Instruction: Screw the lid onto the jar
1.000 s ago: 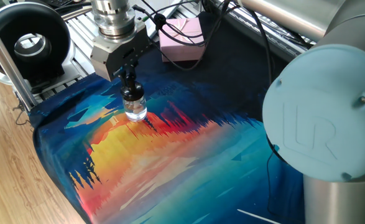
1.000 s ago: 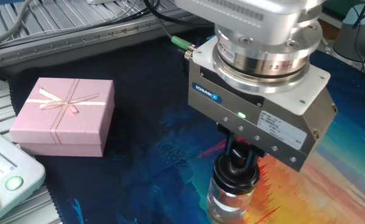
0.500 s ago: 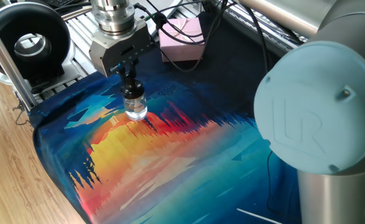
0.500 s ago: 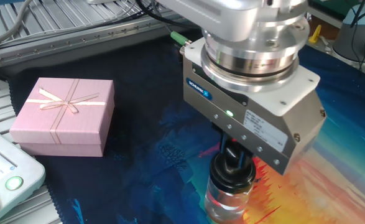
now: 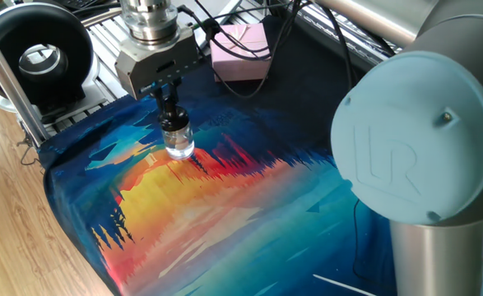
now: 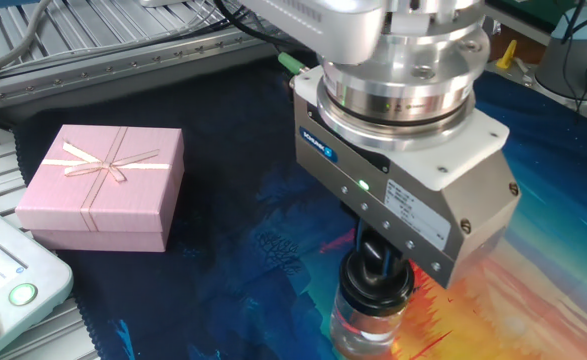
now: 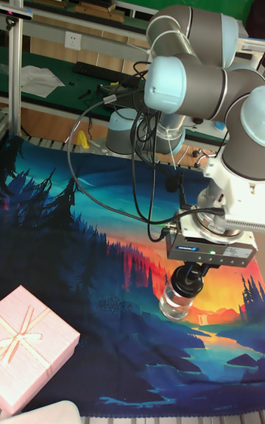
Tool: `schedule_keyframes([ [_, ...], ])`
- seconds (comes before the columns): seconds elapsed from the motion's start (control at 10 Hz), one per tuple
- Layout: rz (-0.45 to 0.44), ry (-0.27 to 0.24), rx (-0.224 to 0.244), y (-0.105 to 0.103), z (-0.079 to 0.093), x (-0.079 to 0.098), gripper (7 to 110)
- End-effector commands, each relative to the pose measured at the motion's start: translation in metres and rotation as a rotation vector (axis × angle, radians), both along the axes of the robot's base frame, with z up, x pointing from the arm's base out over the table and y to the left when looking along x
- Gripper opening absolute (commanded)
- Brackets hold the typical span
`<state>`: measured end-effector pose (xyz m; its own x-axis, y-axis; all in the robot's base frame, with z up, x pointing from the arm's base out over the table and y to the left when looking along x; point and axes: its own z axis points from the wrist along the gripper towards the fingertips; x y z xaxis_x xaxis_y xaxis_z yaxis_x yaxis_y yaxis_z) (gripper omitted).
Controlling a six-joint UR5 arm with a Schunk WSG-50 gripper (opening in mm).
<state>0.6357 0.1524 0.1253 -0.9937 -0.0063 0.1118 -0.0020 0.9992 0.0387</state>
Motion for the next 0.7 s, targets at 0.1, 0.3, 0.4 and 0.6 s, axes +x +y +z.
schedule_keyframes([
  [0.1, -0.042, 0.002, 0.013, 0.0012, 0.0007, 0.0021, 7],
  [0.3, -0.042, -0.004, 0.013, 0.0013, 0.0005, 0.0034, 7],
  [0.4, -0.038, -0.014, 0.006, 0.0001, 0.0001, 0.0047, 7],
  [0.6, -0.013, -0.069, -0.008, 0.0003, -0.0027, 0.012, 7],
])
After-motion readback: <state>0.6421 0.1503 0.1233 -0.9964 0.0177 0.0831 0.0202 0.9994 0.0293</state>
